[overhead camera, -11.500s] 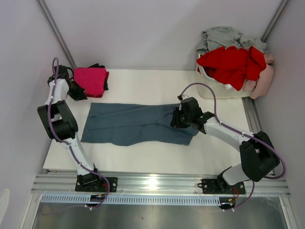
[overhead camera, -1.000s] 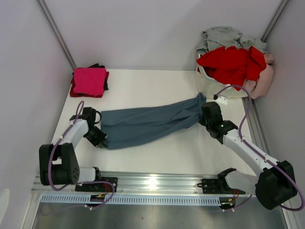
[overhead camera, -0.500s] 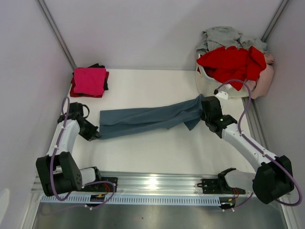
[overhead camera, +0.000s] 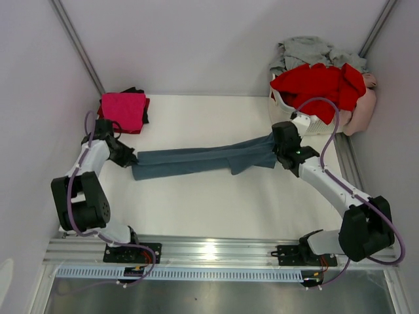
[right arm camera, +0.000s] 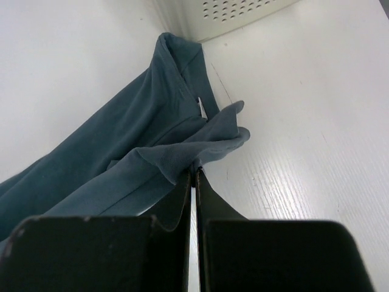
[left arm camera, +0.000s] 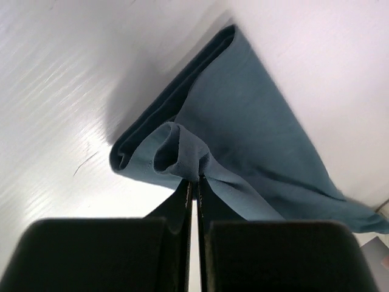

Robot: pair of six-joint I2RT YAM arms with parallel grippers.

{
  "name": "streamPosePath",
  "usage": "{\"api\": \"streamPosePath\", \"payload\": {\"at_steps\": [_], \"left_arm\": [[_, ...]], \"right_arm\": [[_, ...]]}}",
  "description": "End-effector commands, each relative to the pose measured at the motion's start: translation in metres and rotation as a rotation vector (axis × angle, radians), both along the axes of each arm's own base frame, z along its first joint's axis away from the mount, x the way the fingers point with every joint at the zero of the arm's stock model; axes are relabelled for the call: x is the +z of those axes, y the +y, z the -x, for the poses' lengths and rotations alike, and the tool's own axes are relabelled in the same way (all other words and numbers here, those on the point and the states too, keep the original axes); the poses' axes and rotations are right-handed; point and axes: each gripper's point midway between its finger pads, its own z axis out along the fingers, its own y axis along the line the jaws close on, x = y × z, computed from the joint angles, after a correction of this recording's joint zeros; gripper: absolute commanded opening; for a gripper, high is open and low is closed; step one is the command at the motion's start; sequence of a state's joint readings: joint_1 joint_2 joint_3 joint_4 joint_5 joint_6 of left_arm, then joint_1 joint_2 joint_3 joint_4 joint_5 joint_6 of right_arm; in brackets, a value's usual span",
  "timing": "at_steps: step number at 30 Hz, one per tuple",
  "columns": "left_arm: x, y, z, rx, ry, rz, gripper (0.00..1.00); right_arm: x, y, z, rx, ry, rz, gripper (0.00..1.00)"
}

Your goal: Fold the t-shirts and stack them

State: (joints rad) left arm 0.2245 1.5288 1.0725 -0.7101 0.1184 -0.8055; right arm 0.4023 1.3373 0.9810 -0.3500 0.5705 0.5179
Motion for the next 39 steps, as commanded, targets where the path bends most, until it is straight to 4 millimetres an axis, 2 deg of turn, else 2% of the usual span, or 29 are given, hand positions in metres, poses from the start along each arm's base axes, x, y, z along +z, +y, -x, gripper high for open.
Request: {"api": "streamPosePath", "payload": {"at_steps": [1,2,5,6,11,16,25,28,36,38,39], "left_arm": [[0.007,0.006,-0.034,0.027,-0.074,-0.016,0.01],[0.012,0.006,-0.045,0.02,-0.102,-0.02,0.01],[0.002,0.004,-0.053,0.001,-0.069,-0.046,0.01],[0.005,0.006,-0.063,0.001,-0.076,-0.056,0.01],[0.003,0.004,-0.076,0.0,-0.078,-0.058,0.01],[-0.001,-0.003,-0.088,-0.026,-0.086,-0.052,0.01],[-0.016,-0.021,-0.086,-0.127,-0.077,-0.015,0.04],[-0.017,-0.025,-0.088,-0.146,-0.089,0.0,0.06],[-0.022,-0.025,-0.09,-0.164,-0.077,-0.008,0.09],[-0.025,-0.023,-0.09,-0.173,-0.068,-0.016,0.11],[-0.03,-0.024,-0.087,-0.178,-0.055,-0.013,0.17]], "right_arm": [[0.023,-0.015,-0.026,-0.088,-0.087,0.049,0.0],[0.026,-0.014,-0.03,-0.092,-0.092,0.049,0.0],[0.021,-0.014,-0.04,-0.113,-0.086,0.068,0.0],[0.022,-0.013,-0.044,-0.12,-0.093,0.07,0.0],[0.025,-0.009,-0.063,-0.131,-0.125,0.075,0.0],[0.01,-0.011,-0.075,-0.15,-0.094,0.132,0.0],[-0.031,-0.016,-0.075,-0.171,0.016,0.212,0.0],[-0.034,-0.02,-0.074,-0.185,0.024,0.233,0.0],[-0.041,-0.031,-0.088,-0.231,0.049,0.29,0.0],[-0.047,-0.035,-0.088,-0.249,0.066,0.306,0.06],[-0.047,-0.038,-0.088,-0.254,0.079,0.307,0.29]]}}
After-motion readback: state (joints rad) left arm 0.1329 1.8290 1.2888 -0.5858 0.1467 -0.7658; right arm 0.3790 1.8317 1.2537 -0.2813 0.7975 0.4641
